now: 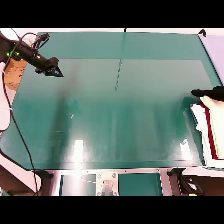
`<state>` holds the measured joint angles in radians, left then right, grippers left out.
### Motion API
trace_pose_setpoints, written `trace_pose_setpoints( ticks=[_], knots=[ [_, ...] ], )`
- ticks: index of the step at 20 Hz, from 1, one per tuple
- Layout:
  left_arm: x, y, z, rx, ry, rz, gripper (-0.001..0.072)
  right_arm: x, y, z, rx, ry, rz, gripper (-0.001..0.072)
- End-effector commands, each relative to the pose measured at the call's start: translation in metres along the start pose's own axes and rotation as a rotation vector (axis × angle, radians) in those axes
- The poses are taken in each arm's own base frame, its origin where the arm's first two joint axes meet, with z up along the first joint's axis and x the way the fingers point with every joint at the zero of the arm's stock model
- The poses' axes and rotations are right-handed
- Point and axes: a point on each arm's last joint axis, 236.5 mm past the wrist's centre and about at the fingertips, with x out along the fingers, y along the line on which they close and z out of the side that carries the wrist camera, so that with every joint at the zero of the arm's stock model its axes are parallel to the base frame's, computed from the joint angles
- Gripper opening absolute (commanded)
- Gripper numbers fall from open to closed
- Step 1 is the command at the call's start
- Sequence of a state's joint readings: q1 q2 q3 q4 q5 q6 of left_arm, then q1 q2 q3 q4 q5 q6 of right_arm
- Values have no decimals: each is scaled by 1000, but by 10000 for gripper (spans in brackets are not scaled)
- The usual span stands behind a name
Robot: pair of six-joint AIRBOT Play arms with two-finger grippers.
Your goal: Fold the shirts.
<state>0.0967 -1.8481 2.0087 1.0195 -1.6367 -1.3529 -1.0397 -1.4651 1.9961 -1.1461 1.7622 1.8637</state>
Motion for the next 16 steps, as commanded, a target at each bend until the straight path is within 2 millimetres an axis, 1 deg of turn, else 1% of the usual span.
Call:
trace_pose_setpoints(
  ticks=[1,3,4,6,7,8,9,10,13,14,15,16],
  knots=[
    [-1,-1,-1,1,4,-4,21,-29,-54,-14,118,-31,-198,14],
    [-1,-1,-1,1,4,-4,21,-35,-78,-24,153,-31,-262,14],
    [-1,-1,-1,1,3,-4,22,-33,-91,-33,179,-15,-293,14],
    [-1,-2,0,1,1,-6,21,-27,-121,-54,214,40,-364,14],
    [-1,-2,0,1,-1,-6,21,-22,-140,-67,240,74,-414,13],
    [-1,-2,1,2,-3,-5,22,-15,-157,-77,256,106,-456,13],
    [-1,-1,2,2,-8,-5,21,-7,-170,-86,264,135,-483,13],
    [-1,-1,2,2,-8,-5,21,5,-179,-93,270,165,-494,13],
    [-1,-1,2,1,-8,-5,21,49,-201,-112,282,225,-503,14],
    [-1,-1,2,1,-8,-5,21,62,-208,-121,287,245,-506,70],
    [-1,-1,2,1,-8,-5,21,70,-215,-129,292,269,-516,282],
    [-1,-1,2,2,-9,-5,21,74,-223,-138,296,305,-543,524]
  ],
)
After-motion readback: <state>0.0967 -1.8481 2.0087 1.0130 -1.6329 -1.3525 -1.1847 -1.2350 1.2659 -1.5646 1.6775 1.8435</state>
